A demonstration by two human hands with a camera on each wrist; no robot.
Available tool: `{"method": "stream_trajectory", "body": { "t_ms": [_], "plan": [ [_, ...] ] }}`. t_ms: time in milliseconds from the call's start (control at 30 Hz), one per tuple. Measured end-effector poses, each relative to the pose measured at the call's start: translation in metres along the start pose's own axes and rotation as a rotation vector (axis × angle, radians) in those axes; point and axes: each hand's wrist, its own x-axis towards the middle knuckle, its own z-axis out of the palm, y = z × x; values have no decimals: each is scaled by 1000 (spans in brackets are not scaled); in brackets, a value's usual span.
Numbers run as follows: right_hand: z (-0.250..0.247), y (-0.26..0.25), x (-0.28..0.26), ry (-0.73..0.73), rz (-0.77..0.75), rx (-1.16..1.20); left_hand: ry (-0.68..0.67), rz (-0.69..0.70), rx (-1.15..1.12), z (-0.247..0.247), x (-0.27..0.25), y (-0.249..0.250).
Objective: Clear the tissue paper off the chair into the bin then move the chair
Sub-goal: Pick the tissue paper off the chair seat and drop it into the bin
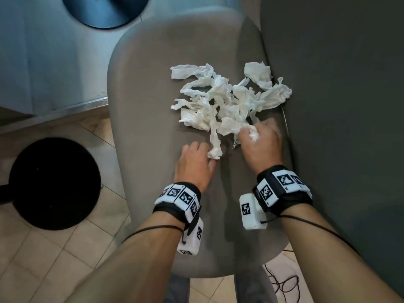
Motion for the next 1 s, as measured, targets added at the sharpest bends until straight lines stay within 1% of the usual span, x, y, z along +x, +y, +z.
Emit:
{"method": "stream_trajectory", "body": {
  "t_ms": [67,133,200,267,400,467,533,567,633,700,733,800,867,1000],
  "plan": [
    [8,0,7,28,-92,17,7,-8,22,-3,-7,-3],
    [16,1,13,-7,-128,27,44,-32,14,-12,-15,-4],
    [22,1,17,-58,-143,15,116,-32,-68,-22,-15,-7],
    [25,1,20,-76,-143,3,169,-22,-162,-32,-7,-11],
    [25,2,26,-97,-82,10,182,-3,-158,-46,22,-6],
    [22,2,26,-104,-32,2,125,-41,-127,-46,37,-7],
    [15,-1,21,-97,78,25,68,-76,-38,-42,46,-12],
    [11,0,18,-103,128,37,64,-91,8,-42,46,-14],
    [0,0,10,-122,225,39,76,-127,20,-44,41,-16],
    [-8,5,3,-126,302,57,95,-142,-28,-49,32,-18],
    [-10,8,1,-111,322,73,121,-125,-54,-51,28,-19],
    [-13,13,2,-42,314,99,176,-75,-90,-59,26,-22],
    [-14,15,11,30,266,110,207,-60,-127,-69,33,-22],
    [-20,2,39,58,122,45,198,-57,-175,-89,59,-8]
  ]
}}
